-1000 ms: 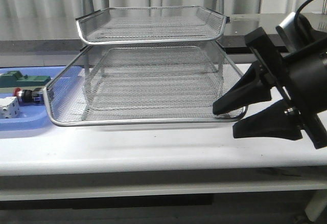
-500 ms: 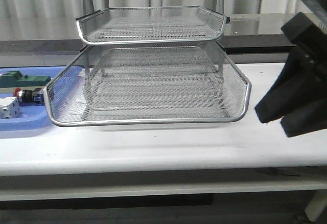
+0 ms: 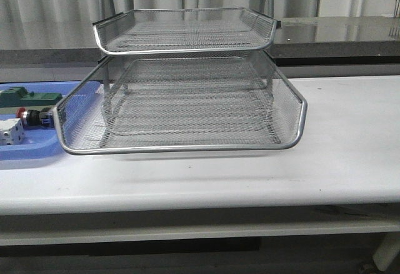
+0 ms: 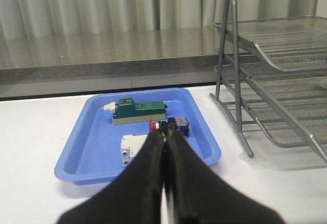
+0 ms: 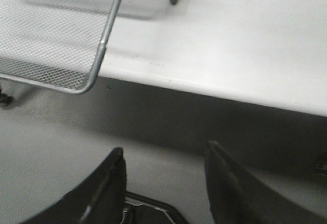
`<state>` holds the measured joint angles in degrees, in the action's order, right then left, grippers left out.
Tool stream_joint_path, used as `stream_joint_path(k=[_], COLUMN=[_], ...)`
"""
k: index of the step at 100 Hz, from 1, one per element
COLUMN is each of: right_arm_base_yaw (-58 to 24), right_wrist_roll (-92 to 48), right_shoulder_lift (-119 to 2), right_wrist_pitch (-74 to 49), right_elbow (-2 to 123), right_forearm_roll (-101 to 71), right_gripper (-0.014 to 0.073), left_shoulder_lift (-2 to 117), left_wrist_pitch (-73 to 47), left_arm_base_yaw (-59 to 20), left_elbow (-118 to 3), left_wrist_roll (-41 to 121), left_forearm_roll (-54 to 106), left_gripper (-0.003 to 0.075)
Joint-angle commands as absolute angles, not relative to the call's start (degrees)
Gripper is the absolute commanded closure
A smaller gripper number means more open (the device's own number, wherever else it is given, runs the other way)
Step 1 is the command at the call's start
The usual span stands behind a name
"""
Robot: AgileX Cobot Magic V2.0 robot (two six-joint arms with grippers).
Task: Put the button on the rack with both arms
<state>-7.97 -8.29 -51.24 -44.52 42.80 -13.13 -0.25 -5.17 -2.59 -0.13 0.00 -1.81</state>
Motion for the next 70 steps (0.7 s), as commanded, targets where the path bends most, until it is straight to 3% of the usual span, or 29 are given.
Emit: stream_joint_path(k=[1, 38, 70], right_arm_base_yaw=[-7.99, -7.99, -7.99], right_wrist_roll=[-5.15, -3.94, -3.94], right_shoulder_lift=[-46.93, -32.58, -30.27], right_wrist_pitch=[-42.83, -42.68, -42.91], right_elbow=[44.85, 44.62, 44.62], right_forearm_roll=[-8.42, -4.93, -4.8], right_gripper=[0.0217, 0.0217, 0.0217], left_shoulder_lift=[-2.08, -2.08, -2.08], left_wrist_pitch=[-0.45, -0.45, -0.45], left_arm_base_yaw=[-2.45, -2.45, -2.45], left_elbow=[2.95, 2.95, 2.95], left_wrist_roll=[-0.78, -0.78, -0.78], left_forearm_roll=[-1.72, -1.72, -1.72], left_gripper=[0.0741, 0.0741, 0.0741])
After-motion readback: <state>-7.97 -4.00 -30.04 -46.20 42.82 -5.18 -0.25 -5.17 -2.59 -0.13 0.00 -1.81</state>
